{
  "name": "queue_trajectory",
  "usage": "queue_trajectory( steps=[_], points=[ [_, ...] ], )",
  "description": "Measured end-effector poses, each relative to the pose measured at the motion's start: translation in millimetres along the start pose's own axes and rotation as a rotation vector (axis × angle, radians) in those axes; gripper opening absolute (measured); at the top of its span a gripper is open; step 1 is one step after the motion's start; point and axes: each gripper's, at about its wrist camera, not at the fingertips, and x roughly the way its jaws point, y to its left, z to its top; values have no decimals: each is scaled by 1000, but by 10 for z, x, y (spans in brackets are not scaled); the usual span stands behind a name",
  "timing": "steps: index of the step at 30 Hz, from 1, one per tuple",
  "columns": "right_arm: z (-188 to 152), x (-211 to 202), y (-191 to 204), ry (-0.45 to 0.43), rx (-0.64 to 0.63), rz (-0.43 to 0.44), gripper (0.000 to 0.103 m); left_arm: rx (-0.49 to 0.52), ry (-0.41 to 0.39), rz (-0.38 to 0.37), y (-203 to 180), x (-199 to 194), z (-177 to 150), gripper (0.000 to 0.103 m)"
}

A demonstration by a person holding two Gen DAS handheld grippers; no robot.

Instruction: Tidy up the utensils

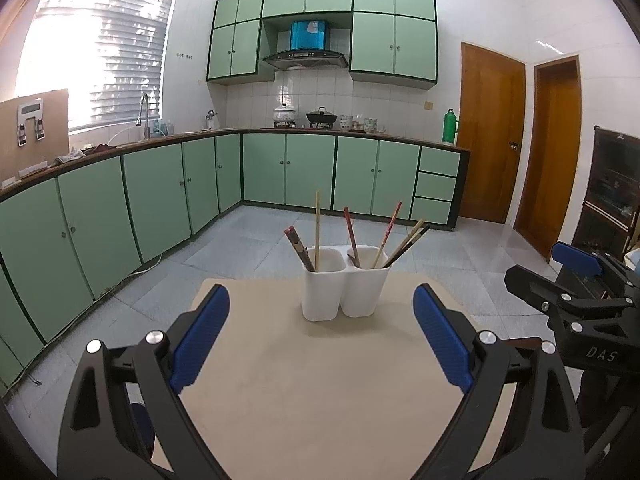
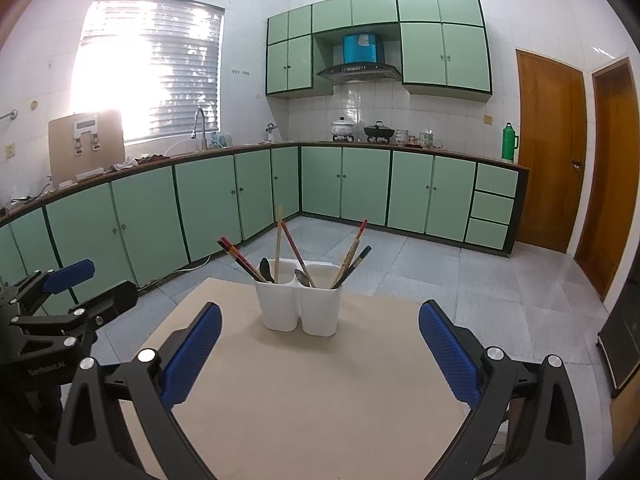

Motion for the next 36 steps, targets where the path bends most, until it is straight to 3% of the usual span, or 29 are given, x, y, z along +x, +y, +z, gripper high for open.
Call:
queue_trajectory(
  steps=[36],
  points=[
    [-11, 48, -38, -1, -5, -6, 97, -10, 0, 2, 76, 20, -17, 90]
  ],
)
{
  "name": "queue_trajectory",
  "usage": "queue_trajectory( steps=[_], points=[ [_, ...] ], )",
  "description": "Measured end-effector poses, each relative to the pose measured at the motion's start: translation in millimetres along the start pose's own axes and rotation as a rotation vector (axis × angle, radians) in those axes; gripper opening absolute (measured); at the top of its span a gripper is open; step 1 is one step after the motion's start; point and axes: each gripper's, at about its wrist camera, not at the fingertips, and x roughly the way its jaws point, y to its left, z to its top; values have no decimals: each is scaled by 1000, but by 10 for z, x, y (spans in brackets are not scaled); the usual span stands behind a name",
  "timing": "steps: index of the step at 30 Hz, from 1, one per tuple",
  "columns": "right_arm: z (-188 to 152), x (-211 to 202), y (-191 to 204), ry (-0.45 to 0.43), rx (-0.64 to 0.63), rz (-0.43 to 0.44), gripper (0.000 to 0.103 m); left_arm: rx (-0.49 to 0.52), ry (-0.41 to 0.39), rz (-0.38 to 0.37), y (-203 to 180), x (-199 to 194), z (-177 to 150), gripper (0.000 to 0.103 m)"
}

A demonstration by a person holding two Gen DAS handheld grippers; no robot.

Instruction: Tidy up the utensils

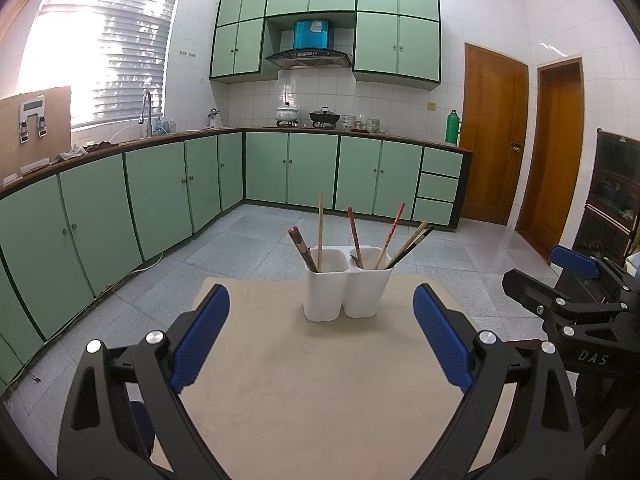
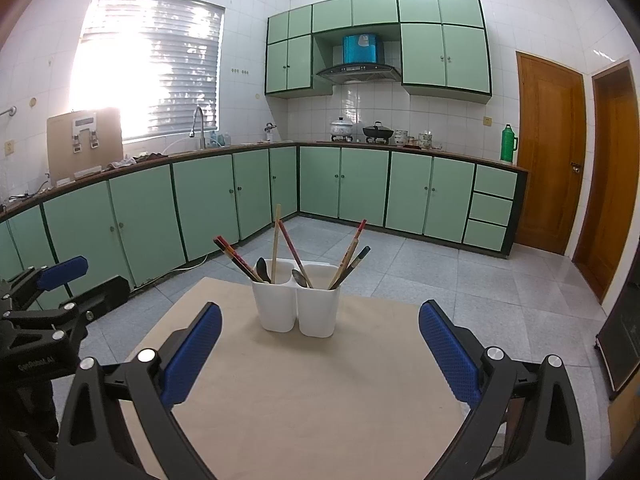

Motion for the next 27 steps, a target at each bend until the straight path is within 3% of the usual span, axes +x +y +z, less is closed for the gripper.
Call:
queue_trajectory(
  steps=[27],
  points=[
    [-3, 1, -1, 2, 0, 0, 97, -1, 1, 5, 28, -32, 9, 90]
  ],
)
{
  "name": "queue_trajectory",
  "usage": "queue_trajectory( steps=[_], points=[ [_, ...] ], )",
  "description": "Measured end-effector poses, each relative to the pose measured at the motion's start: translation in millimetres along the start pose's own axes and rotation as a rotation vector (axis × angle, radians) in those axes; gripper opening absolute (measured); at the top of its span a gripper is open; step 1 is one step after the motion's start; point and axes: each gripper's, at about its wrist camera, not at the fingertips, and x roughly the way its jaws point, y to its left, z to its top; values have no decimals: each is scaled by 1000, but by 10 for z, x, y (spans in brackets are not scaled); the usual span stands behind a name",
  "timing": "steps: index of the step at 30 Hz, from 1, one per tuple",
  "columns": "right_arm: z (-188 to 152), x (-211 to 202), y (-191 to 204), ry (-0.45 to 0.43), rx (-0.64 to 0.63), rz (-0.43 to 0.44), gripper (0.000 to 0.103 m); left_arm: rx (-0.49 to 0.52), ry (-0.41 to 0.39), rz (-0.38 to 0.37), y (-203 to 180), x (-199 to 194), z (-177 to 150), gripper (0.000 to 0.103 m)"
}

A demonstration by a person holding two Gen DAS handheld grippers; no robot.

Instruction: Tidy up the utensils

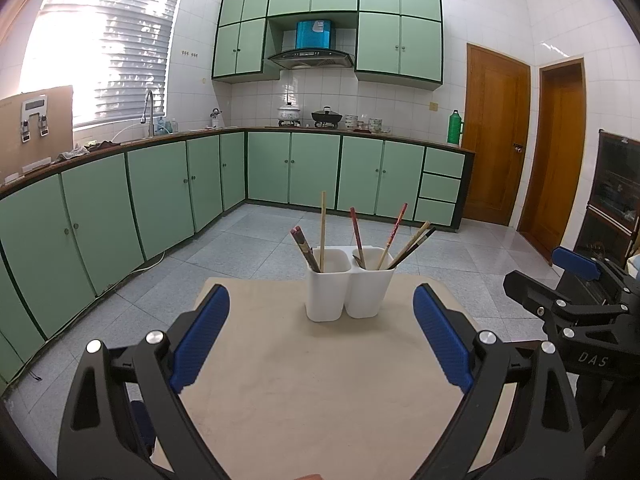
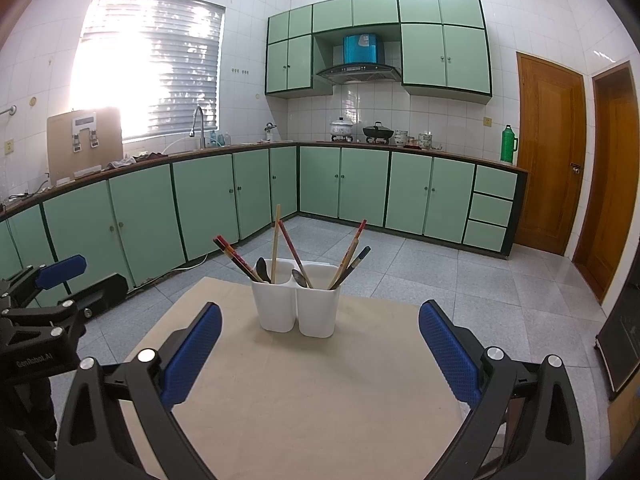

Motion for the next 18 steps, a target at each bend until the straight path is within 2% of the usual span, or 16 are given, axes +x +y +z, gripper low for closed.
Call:
queue_trajectory(
  steps=[18],
  points=[
    [3, 0, -6, 1, -1, -1, 97, 1, -1, 1, -4, -1, 6, 90]
  ],
)
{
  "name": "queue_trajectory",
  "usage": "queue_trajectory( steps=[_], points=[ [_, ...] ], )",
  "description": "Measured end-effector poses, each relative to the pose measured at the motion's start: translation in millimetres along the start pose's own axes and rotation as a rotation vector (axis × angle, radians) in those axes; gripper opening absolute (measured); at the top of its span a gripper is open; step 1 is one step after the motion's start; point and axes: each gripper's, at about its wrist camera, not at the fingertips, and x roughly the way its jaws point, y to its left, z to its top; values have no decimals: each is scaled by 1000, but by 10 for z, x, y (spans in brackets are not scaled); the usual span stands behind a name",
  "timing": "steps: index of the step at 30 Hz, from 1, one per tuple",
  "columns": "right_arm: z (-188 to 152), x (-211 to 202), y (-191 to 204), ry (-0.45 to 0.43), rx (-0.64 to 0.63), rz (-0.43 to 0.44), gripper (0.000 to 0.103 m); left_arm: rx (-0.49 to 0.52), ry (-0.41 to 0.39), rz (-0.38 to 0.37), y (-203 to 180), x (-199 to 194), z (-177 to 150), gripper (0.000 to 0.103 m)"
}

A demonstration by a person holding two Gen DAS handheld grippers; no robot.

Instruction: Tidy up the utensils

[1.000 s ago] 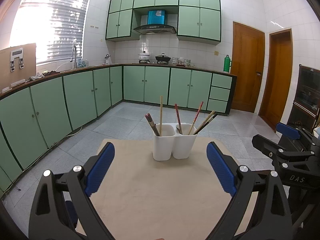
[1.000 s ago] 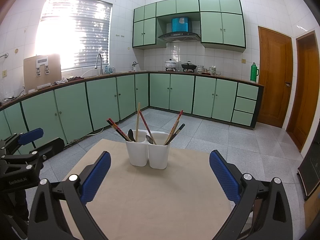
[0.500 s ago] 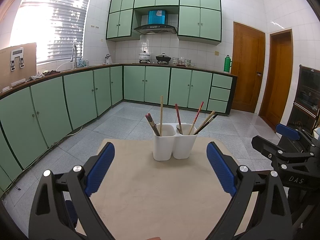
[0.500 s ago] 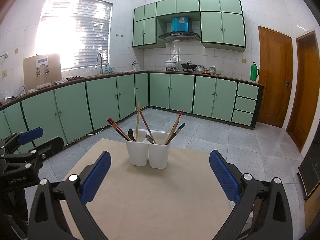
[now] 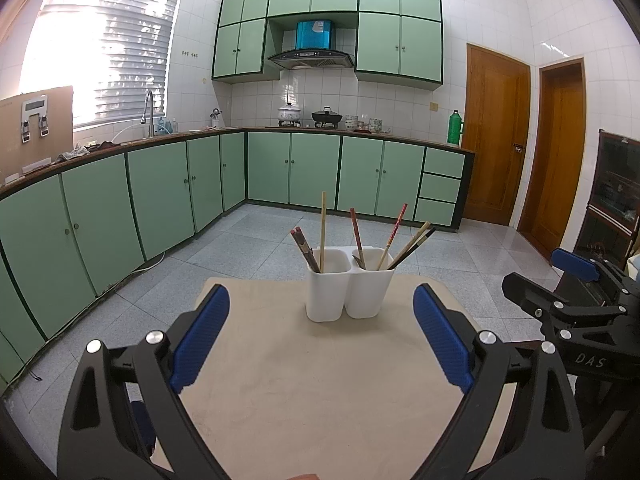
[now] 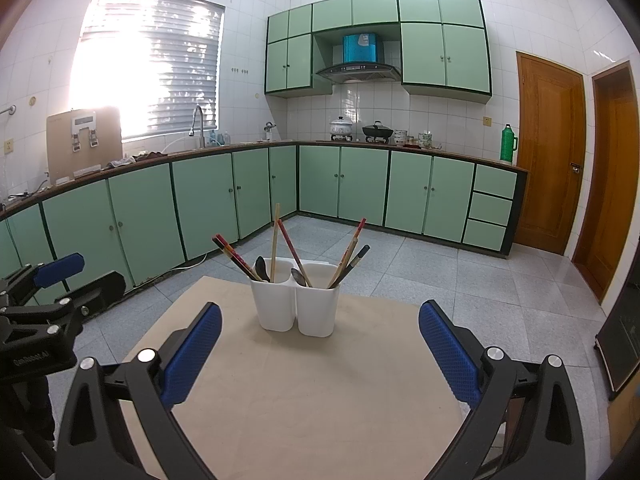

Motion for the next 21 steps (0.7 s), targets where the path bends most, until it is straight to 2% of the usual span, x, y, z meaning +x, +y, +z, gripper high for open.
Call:
queue_trajectory(
  steps=[21],
  points=[
    [-14, 5, -10, 4, -3, -3, 97, -6, 8, -7, -7, -4, 5, 90]
  ],
)
